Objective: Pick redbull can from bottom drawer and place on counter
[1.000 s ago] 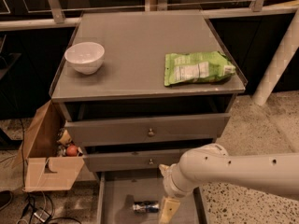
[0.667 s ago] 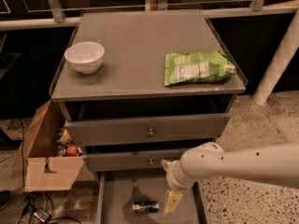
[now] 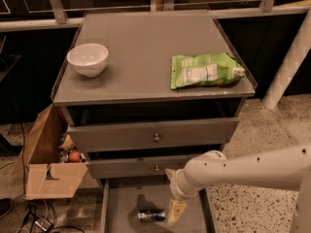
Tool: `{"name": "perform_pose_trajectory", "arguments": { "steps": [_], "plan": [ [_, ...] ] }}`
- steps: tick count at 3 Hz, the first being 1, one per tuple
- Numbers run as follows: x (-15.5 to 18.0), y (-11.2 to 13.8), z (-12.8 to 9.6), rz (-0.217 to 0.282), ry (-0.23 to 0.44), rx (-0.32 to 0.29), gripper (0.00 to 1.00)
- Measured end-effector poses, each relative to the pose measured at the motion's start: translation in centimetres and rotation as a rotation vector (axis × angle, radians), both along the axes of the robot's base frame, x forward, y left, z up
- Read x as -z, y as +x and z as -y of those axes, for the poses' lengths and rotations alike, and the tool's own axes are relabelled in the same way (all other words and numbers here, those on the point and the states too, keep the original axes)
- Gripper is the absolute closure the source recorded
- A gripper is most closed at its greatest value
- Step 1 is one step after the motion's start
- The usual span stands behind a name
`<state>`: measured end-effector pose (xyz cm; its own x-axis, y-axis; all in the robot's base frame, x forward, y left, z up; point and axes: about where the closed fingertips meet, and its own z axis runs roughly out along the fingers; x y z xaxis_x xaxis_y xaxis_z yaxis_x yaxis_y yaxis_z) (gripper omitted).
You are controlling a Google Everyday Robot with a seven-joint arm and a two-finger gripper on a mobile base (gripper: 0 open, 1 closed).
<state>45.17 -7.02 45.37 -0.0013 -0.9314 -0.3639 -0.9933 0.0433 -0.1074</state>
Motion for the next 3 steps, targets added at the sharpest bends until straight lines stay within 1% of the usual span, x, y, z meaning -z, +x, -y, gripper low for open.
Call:
{"name": "perform_pose_trajectory", "arguments": {
  "steps": [1, 2, 3],
  "plan": [
    [5.7, 1.9, -1.1, 0.001, 0.021, -0.005, 0.0],
    [5.7, 1.8, -1.1, 0.001, 0.021, -0.005, 0.0],
    [8.7, 0.8, -1.7, -0.042, 0.046, -0.005, 0.0]
  ]
}}
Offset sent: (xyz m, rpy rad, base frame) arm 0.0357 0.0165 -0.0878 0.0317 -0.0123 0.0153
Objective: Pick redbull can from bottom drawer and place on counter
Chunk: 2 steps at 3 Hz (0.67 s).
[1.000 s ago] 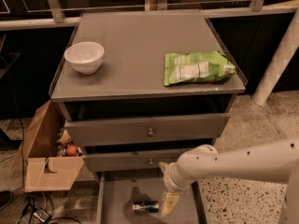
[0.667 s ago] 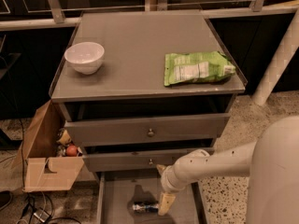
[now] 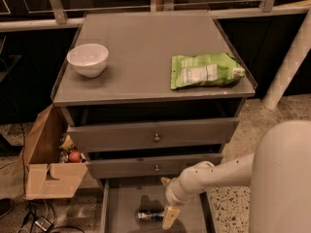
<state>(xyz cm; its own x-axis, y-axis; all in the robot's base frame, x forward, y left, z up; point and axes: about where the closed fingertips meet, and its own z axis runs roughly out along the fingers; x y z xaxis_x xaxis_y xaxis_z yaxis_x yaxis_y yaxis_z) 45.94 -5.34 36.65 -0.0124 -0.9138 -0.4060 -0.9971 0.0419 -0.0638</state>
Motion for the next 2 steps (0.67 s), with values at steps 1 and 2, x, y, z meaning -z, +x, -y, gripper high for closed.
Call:
{"name": "perform_pose_trajectory", "arguments": {
  "steps": [1, 2],
  "plan": [
    [4.1, -0.6, -1.1, -0.05, 0.019, -0.028, 0.0],
    [7.5, -0.9, -1.8, -0.089, 0.039, -0.044, 0.0]
  ]
}}
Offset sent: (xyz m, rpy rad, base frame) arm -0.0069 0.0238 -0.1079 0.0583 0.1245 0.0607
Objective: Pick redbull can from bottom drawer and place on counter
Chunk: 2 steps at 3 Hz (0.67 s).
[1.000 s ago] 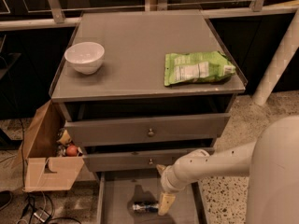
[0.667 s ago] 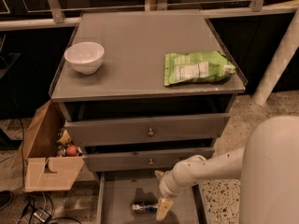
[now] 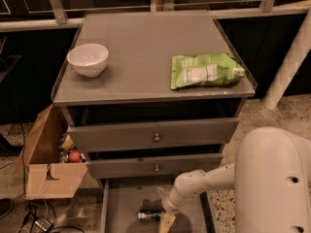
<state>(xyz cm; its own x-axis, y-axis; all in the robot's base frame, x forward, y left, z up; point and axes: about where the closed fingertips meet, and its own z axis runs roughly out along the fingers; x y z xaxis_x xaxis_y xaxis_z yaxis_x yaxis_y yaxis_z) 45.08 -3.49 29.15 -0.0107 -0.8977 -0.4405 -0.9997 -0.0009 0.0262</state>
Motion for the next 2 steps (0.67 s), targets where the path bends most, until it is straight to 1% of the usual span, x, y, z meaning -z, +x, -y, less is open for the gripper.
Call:
{"name": "perform_pose_trajectory", "arguments": {
  "steps": [1, 2],
  "plan": [
    [0.0, 0.0, 0.0, 0.0, 0.0, 0.0, 0.0],
    [2.2, -0.7, -0.3, -0.029, 0.02, 0.014, 0.0]
  ]
}}
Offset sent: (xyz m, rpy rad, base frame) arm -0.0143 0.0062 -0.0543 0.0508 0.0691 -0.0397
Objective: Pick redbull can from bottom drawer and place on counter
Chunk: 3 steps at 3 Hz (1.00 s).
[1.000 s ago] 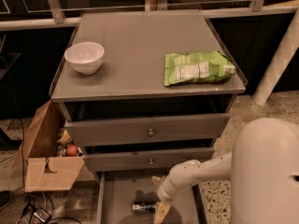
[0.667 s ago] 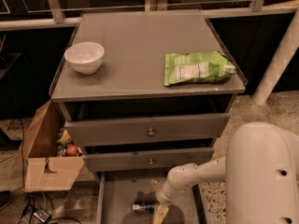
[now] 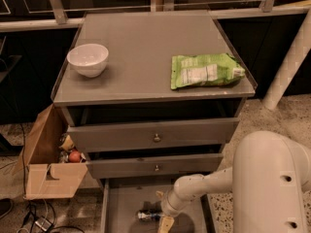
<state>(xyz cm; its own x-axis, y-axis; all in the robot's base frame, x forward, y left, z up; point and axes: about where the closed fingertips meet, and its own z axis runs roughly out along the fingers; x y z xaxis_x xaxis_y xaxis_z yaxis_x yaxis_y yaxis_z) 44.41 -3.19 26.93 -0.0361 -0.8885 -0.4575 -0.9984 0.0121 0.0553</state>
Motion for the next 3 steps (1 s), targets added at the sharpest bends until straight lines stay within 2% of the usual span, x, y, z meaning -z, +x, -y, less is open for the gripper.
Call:
{"name": "perform_pose_trajectory", "arguments": {
  "steps": [1, 3],
  "plan": [
    [3.1, 0.0, -0.3, -0.028, 0.004, 0.006, 0.0],
    [8.0, 1.8, -1.1, -0.076, -0.02, 0.007, 0.0]
  ]
}}
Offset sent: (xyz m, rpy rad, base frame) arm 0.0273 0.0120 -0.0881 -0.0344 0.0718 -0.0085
